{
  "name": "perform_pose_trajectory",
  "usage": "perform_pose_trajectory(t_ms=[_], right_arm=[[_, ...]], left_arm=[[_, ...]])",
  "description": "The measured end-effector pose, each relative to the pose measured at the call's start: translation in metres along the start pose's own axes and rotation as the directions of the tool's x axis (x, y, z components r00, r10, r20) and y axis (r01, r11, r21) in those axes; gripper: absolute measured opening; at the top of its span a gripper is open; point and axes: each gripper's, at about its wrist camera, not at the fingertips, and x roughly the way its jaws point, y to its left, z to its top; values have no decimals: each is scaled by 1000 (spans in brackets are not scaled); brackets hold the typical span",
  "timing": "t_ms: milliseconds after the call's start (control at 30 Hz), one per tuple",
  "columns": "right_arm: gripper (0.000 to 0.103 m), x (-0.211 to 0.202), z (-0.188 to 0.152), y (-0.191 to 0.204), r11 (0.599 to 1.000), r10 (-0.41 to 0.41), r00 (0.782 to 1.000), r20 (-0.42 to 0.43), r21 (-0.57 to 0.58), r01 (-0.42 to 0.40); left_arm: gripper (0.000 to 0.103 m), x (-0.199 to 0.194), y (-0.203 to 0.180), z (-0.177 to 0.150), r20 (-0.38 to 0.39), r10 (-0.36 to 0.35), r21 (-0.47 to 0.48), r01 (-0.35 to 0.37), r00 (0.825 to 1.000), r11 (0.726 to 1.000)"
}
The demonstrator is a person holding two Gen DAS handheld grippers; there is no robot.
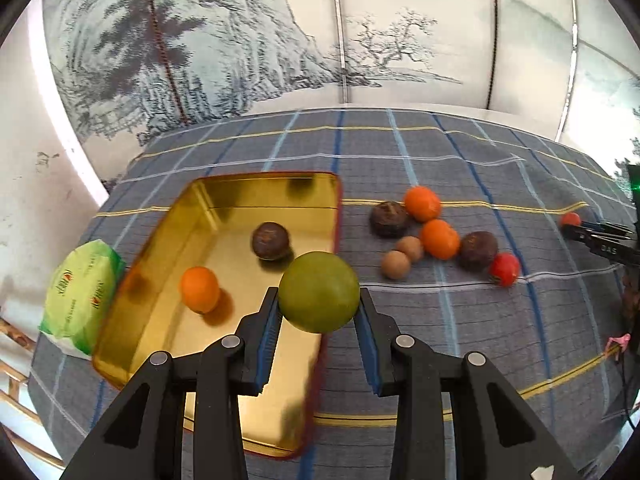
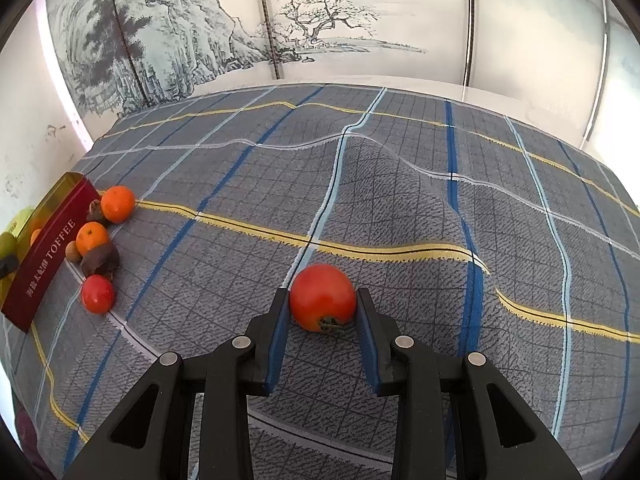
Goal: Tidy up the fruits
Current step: 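Lower the green fruit into the tin and open the left gripper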
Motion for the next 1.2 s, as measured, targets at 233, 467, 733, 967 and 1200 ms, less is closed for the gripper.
perform_pose_trajectory(t_ms=[233,467,733,967,1200], right_arm=[[33,1,0,1,1000,-9,1000,-1,-9,9],[33,2,0,4,999,-36,999,-4,-33,36],[33,2,1,8,997,-62,998,-5,-52,61],[33,3,0,10,995,-73,997,-6,-62,73],[33,3,0,13,993,-94,996,-4,-75,93]], left_arm=[[32,8,19,-3,4,59,-9,-59,998,998],[32,18,30,-8,4,106,-3,-106,994,994],[32,32,44,-13,-6,131,-8,-131,991,991],[32,39,57,-16,-8,144,-23,-144,990,989],[34,39,64,-18,8,176,-11,-176,984,984]])
